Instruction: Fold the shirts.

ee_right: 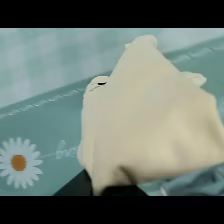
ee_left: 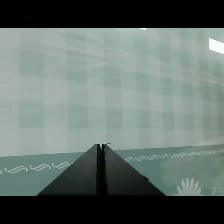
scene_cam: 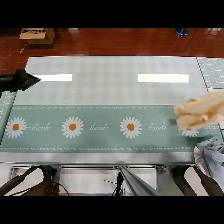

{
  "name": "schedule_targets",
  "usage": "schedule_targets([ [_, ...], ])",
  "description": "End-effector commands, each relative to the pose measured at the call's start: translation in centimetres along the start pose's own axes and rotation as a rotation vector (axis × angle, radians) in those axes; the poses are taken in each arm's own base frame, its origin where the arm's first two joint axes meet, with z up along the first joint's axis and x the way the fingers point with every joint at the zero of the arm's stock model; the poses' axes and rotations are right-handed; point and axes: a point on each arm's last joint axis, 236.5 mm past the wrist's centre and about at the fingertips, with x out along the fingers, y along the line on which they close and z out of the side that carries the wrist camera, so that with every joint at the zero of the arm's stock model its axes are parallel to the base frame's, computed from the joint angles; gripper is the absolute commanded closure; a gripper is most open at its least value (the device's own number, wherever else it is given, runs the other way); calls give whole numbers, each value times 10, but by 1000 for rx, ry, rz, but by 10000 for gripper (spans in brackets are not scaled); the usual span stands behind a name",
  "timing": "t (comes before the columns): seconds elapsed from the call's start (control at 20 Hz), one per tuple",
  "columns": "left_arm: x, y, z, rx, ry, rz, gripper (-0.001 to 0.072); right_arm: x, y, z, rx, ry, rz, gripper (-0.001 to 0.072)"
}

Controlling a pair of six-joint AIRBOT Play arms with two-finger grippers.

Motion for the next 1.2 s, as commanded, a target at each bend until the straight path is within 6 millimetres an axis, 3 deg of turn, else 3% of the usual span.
schedule_targets([
  [0.0,20,28,7,-44,-12,36,684,-23,-72,-36,190,89,-232,685],
  [0.2,28,51,24,-66,-82,93,683,-59,-141,-62,309,115,-556,686],
  [0.55,29,72,42,-81,-160,150,684,-117,-179,-95,375,104,-838,686],
  [0.65,26,77,45,-58,-173,161,684,-123,-188,-108,452,114,-858,686],
  [1.0,24,79,48,2,-179,173,684,-113,-211,-157,587,255,-873,679],
  [1.05,23,79,48,12,-179,175,684,-120,-218,-165,600,274,-912,581],
  [1.1,22,79,49,13,-180,175,684,-128,-225,-170,621,272,-952,439],
  [1.15,19,80,50,12,-182,176,684,-134,-231,-172,627,268,-976,356],
])
